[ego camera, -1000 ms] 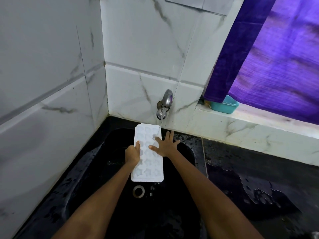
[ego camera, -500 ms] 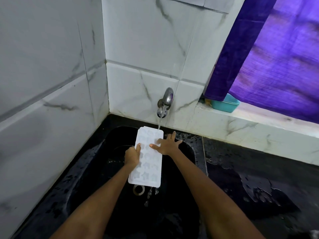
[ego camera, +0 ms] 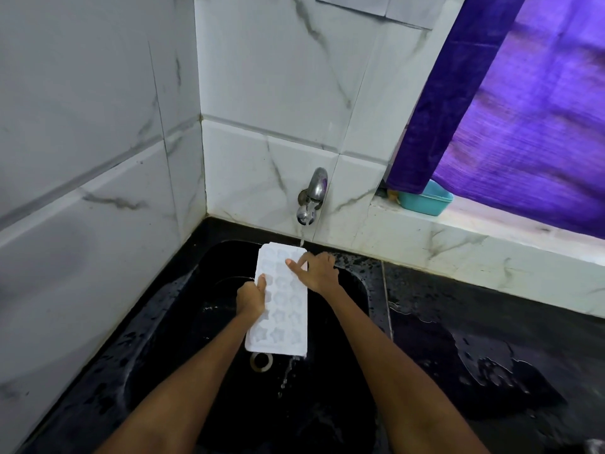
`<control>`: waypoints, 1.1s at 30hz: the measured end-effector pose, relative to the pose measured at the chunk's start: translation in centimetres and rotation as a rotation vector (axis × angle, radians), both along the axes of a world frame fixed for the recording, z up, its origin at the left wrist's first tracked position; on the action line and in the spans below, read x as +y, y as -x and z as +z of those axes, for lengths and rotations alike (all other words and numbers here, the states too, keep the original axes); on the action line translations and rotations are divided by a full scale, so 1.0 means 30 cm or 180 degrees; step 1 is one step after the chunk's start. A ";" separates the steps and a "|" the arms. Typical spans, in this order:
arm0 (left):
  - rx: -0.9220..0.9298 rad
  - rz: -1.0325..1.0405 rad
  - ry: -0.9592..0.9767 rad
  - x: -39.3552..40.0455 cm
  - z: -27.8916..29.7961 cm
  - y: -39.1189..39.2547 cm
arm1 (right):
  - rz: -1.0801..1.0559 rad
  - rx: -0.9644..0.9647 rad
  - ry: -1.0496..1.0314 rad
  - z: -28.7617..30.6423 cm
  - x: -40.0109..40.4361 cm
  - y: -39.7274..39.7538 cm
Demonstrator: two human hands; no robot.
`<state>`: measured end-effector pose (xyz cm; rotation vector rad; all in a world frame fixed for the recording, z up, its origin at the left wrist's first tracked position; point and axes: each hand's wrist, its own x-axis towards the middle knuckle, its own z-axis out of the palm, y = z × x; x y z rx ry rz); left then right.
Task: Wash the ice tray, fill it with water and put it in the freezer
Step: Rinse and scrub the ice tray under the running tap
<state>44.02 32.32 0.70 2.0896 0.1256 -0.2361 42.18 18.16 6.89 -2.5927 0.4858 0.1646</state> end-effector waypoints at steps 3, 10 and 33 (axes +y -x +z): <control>-0.0066 -0.0074 0.0050 0.023 -0.005 -0.012 | 0.0057 0.0155 0.0134 -0.014 -0.018 -0.010; -0.0092 -0.0234 0.0208 0.049 -0.027 -0.012 | 0.0046 0.0375 -0.0220 -0.056 0.003 -0.007; 0.0678 -0.0774 0.0861 0.034 -0.099 -0.001 | -0.0467 0.0082 -0.1638 -0.021 -0.131 0.018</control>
